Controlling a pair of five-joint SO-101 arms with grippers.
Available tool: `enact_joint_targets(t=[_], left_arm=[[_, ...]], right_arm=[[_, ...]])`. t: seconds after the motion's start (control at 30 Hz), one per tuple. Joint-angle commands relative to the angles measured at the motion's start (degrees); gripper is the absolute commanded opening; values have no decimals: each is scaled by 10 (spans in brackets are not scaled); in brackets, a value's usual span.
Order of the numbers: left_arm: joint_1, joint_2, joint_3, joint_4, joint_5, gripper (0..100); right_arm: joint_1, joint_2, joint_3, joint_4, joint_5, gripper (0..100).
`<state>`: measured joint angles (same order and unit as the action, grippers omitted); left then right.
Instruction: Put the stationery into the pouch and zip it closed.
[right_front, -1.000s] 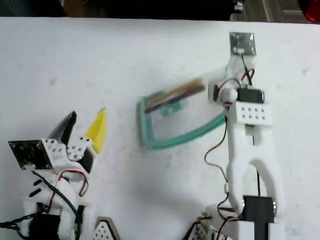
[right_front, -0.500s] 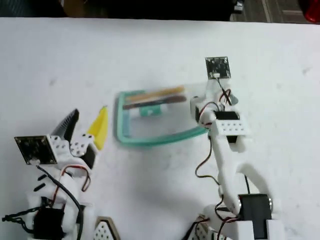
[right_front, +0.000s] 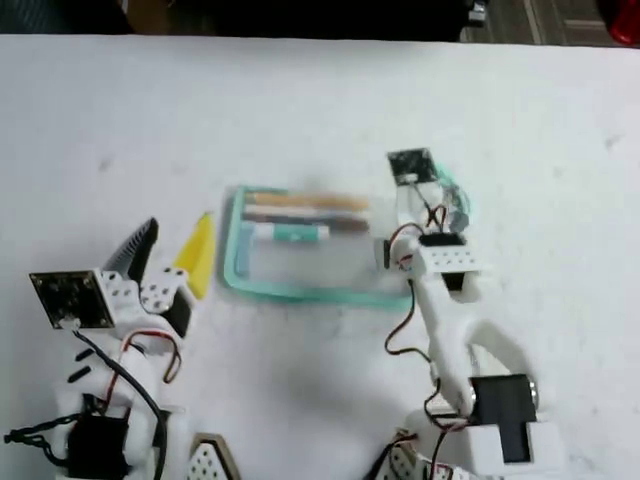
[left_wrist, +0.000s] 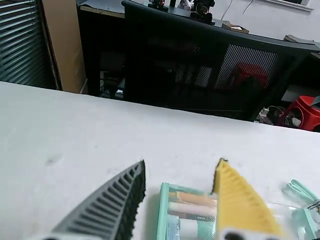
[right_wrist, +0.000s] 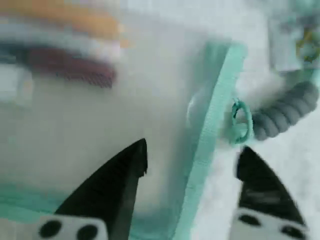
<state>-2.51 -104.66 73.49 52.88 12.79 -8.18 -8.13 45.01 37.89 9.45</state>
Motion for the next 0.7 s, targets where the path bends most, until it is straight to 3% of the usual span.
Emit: enact_joint_targets(t=[0.0, 0.07, 0.3, 0.37, 0.47, 0.67], left_arm=[[-2, 1, -8, -29, 2, 88], [-4, 1, -8, -40, -15, 13], [1, 4, -56, -23, -124, 21], [26, 5, -84, 7, -166, 21], [61, 37, -123, 43, -221, 21], [39, 292, -316, 120, -234, 21]], right_arm=[[7, -27, -16, 46, 40, 350], [22, -57, -25, 73, 39, 296], [71, -235, -135, 193, 39, 6], [67, -276, -157, 217, 39, 50], [52, -303, -174, 234, 41, 32], [-7, -309, -186, 264, 42, 17]])
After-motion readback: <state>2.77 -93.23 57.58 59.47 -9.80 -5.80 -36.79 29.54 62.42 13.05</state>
